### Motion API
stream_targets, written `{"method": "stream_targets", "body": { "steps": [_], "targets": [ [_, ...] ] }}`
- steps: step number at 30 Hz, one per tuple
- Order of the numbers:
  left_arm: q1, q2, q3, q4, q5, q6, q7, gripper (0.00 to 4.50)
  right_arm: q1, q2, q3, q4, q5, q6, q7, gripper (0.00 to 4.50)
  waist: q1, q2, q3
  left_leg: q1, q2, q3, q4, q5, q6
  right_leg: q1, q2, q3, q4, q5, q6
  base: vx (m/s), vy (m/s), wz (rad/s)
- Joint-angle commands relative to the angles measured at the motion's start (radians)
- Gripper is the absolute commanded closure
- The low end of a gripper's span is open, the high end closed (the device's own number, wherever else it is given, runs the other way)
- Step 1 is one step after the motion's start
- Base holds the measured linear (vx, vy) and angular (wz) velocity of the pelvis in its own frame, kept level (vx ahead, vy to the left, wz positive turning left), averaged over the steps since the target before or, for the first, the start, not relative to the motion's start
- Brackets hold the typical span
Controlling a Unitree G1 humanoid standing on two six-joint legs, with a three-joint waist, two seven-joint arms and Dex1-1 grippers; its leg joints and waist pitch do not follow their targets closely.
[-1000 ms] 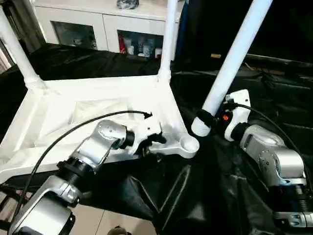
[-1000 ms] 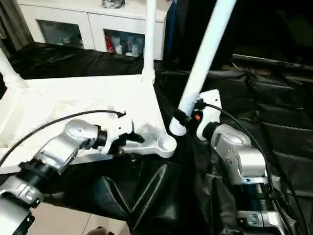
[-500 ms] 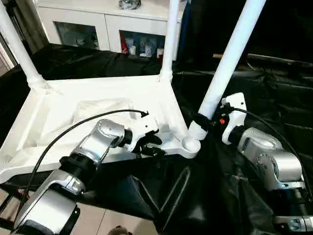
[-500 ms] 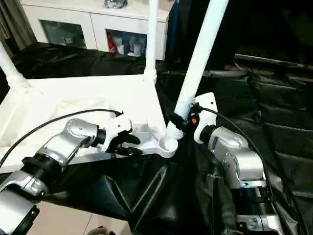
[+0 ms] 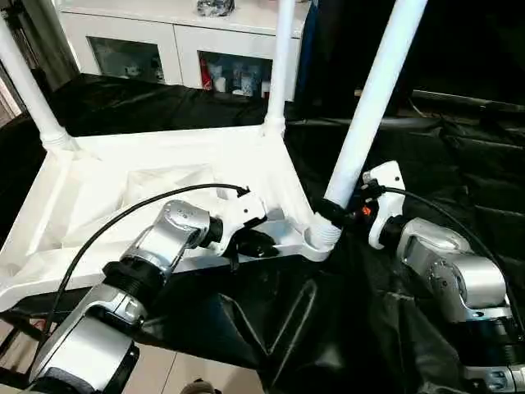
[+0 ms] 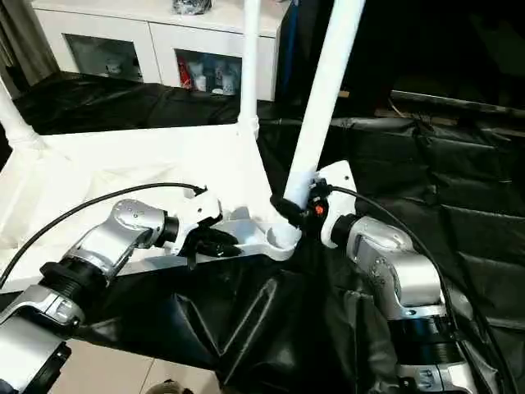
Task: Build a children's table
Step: Insert table leg to table base
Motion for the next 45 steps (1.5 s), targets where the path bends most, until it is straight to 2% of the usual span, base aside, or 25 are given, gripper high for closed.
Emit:
{"method": "stream_targets", "body": {
  "steps": [1,6,8,9,11,12,16,20,24,27,29,30,33,34,36,39,40,43,44,45],
  "targets": [
    [-0.001,0.002,0.018,0.01,0.008,0.009,0.003,4.07,-0.001,-0.01,0.016,-0.015,-0.008,-0.002,0.001,2.62,0.001,-0.001,-0.067,0.009,0.023,-0.007,-0.074,-0.257,-0.025,0.053,-0.064,0.052,-0.081,-0.29,-0.145,0.0,0.0,0.0],
    [0.021,0.001,0.026,-0.015,-0.002,0.019,0.01,4.43,-0.016,0.003,0.023,0.02,-0.026,-0.02,-0.009,2.62,-0.001,-0.002,-0.068,0.008,0.023,-0.007,-0.074,-0.247,-0.025,0.055,-0.064,0.052,-0.078,-0.272,-0.152,0.0,0.0,0.0],
    [0.035,0.0,0.033,-0.034,-0.007,0.025,0.012,4.47,-0.026,0.006,0.038,0.024,-0.024,-0.001,0.005,2.62,-0.003,-0.001,-0.067,0.007,0.023,-0.007,-0.075,-0.254,-0.024,0.055,-0.064,0.051,-0.078,-0.28,-0.153,0.0,0.0,0.0],
    [0.038,0.0,0.034,-0.038,-0.008,0.027,0.013,4.49,-0.027,0.006,0.042,0.023,-0.024,0.004,0.008,2.62,-0.002,-0.008,-0.066,0.009,0.023,-0.006,-0.075,-0.257,-0.021,0.054,-0.065,0.051,-0.079,-0.299,-0.15,0.0,0.0,0.0],
    [0.052,-0.001,0.039,-0.052,-0.009,0.025,0.018,4.49,-0.03,-0.002,0.063,0.026,-0.028,0.026,0.025,2.62,-0.002,-0.005,-0.066,0.007,0.024,-0.007,-0.075,-0.254,-0.02,0.054,-0.065,0.052,-0.081,-0.311,-0.14,0.0,0.0,0.0],
    [0.054,-0.001,0.04,-0.054,-0.01,0.025,0.019,4.5,-0.03,-0.002,0.066,0.028,-0.028,0.027,0.026,2.62,-0.003,-0.015,-0.066,0.006,0.024,-0.005,-0.075,-0.25,-0.018,0.055,-0.064,0.052,-0.082,-0.312,-0.137,0.0,0.0,0.0],
    [0.077,0.0,0.045,-0.083,-0.017,0.024,0.019,4.5,-0.042,0.005,0.078,0.063,-0.037,0.021,0.026,2.62,-0.005,-0.01,-0.065,0.006,0.023,-0.005,-0.076,-0.239,-0.017,0.052,-0.065,0.052,-0.082,-0.324,-0.129,0.0,0.0,0.0],
    [0.103,0.006,0.039,-0.129,-0.012,0.028,0.017,4.5,-0.078,0.03,0.093,0.138,-0.051,-0.005,0.028,2.62,-0.014,-0.012,-0.064,0.005,0.023,-0.004,-0.076,-0.245,-0.017,0.051,-0.066,0.052,-0.084,-0.347,-0.126,0.0,0.0,0.0],
    [0.108,0.008,0.038,-0.147,-0.012,0.038,0.016,4.5,-0.093,0.054,0.075,0.182,-0.04,-0.022,0.036,2.62,-0.025,-0.011,-0.063,0.005,0.022,-0.005,-0.076,-0.253,-0.014,0.049,-0.066,0.052,-0.087,-0.365,-0.128,0.0,0.0,0.0],
    [0.107,0.008,0.039,-0.149,-0.011,0.04,0.016,4.5,-0.092,0.066,0.042,0.199,-0.01,-0.023,0.041,2.62,-0.025,-0.011,-0.064,0.007,0.023,-0.005,-0.076,-0.256,-0.012,0.049,-0.065,0.052,-0.086,-0.359,-0.13,0.0,0.0,0.0],
    [0.107,0.009,0.042,-0.151,-0.008,0.044,0.02,4.5,-0.084,0.069,0.017,0.211,0.011,-0.024,0.046,2.62,-0.023,-0.007,-0.065,0.007,0.023,-0.005,-0.076,-0.251,-0.012,0.05,-0.065,0.052,-0.085,-0.34,-0.138,0.0,0.0,0.0],
    [0.107,0.009,0.042,-0.151,-0.008,0.044,0.02,4.5,-0.084,0.069,0.017,0.211,0.011,-0.024,0.046,2.62,-0.023,-0.009,-0.065,0.006,0.023,-0.005,-0.076,-0.244,-0.011,0.051,-0.064,0.052,-0.082,-0.321,-0.143,0.0,0.0,0.0],
    [0.105,0.012,0.056,-0.153,0.002,0.062,0.037,4.5,-0.009,0.07,-0.048,0.218,0.048,-0.05,0.049,2.62,-0.019,0.004,-0.067,0.007,0.023,-0.005,-0.075,-0.246,-0.012,0.051,-0.065,0.053,-0.082,-0.301,-0.15,0.0,0.0,0.0],
    [0.102,0.013,0.06,-0.15,0.004,0.066,0.044,4.5,0.019,0.071,-0.061,0.215,0.051,-0.061,0.049,2.62,-0.015,0.0,-0.069,0.008,0.024,-0.004,-0.073,-0.248,-0.009,0.052,-0.065,0.053,-0.08,-0.27,-0.159,0.0,0.0,0.0],
    [0.098,0.014,0.062,-0.143,0.006,0.064,0.045,4.5,0.049,0.076,-0.073,0.21,0.051,-0.072,0.043,2.62,-0.014,0.002,-0.068,0.007,0.023,-0.005,-0.075,-0.251,-0.007,0.054,-0.062,0.05,-0.08,-0.26,-0.166,0.0,0.0,0.0],
    [0.092,0.014,0.064,-0.134,0.008,0.062,0.05,4.5,0.077,0.082,-0.081,0.206,0.054,-0.085,0.04,2.63,-0.01,0.004,-0.067,0.009,0.023,-0.005,-0.076,-0.265,-0.007,0.051,-0.064,0.05,-0.085,-0.304,-0.157,0.0,0.0,0.0],
    [0.085,0.012,0.065,-0.123,0.011,0.06,0.054,4.5,0.104,0.087,-0.087,0.205,0.055,-0.1,0.034,2.63,-0.009,0.016,-0.065,0.011,0.023,-0.006,-0.078,-0.294,-0.015,0.048,-0.063,0.051,-0.092,-0.323,-0.15,0.0,0.0,0.0],
    [0.071,0.006,0.068,-0.103,0.022,0.058,0.065,4.5,0.165,0.098,-0.081,0.187,0.047,-0.13,0.028,2.63,-0.002,0.018,-0.065,0.013,0.022,-0.008,-0.081,-0.324,-0.017,0.05,-0.064,0.05,-0.094,-0.352,-0.143,0.0,0.0,0.0],
    [0.069,0.005,0.067,-0.102,0.025,0.058,0.067,4.5,0.174,0.097,-0.073,0.183,0.042,-0.137,0.029,2.63,-0.001,0.025,-0.063,0.013,0.021,-0.01,-0.081,-0.334,-0.019,0.05,-0.065,0.049,-0.095,-0.366,-0.14,0.0,0.0,0.0],
    [0.069,0.005,0.067,-0.102,0.025,0.058,0.067,4.5,0.174,0.096,-0.072,0.183,0.041,-0.138,0.03,2.63,-0.002,0.022,-0.062,0.014,0.021,-0.01,-0.083,-0.345,-0.019,0.05,-0.063,0.049,-0.099,-0.383,-0.133,0.0,0.0,0.0]
  ]
}}
